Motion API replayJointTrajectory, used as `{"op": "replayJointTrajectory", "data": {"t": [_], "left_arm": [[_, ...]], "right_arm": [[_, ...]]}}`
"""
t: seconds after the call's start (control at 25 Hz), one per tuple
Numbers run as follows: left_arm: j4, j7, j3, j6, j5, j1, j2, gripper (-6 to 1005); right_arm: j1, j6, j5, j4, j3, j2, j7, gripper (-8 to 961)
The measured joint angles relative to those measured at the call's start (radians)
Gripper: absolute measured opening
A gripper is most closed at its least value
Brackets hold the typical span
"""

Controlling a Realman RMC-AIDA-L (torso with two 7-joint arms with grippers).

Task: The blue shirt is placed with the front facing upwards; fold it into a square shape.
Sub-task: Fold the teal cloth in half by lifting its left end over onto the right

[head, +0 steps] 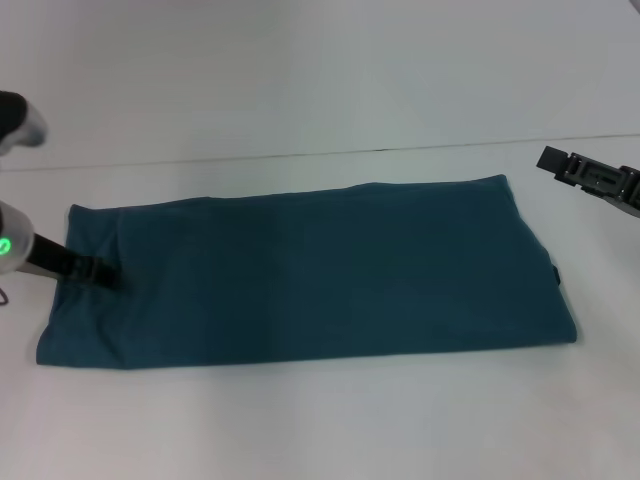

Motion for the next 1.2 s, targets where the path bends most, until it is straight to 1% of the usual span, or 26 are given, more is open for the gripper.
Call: {"op": "replayJointTrajectory", "data": {"t": [0.2,0.36,0.56,0.76,0.92,1.04,1.2], "left_arm": [[0.120,-0.034,-0.004,0.018,0.000,0.060,0.005,688],[0.226,-0.038,-0.023,0.103,0.000,0.111,0.001,688],[0.292,-0.030,-0.039,0.217,-0.001,0.148,-0.001,688],[0.356,-0.021,-0.054,0.278,-0.009,0.175,-0.009,689],[0.360,0.003,-0.065,0.315,-0.050,0.176,-0.011,689],[0.355,0.029,-0.069,0.344,-0.084,0.164,-0.018,689],[0.336,0.077,-0.070,0.392,-0.189,0.130,-0.023,688]], "right_arm": [[0.000,0.002,0.002,0.000,0.000,0.003,-0.006,745],[0.000,0.003,0.004,0.000,0.000,0.004,-0.008,745],[0.004,0.005,0.005,0.000,0.000,0.006,-0.033,745],[0.008,0.001,0.005,0.000,0.000,0.002,-0.045,745],[0.002,-0.001,0.012,-0.002,0.000,-0.003,-0.045,745],[-0.004,-0.003,0.021,-0.005,0.000,-0.007,-0.045,745],[-0.010,-0.017,0.033,-0.009,0.000,-0.014,-0.045,745]]}}
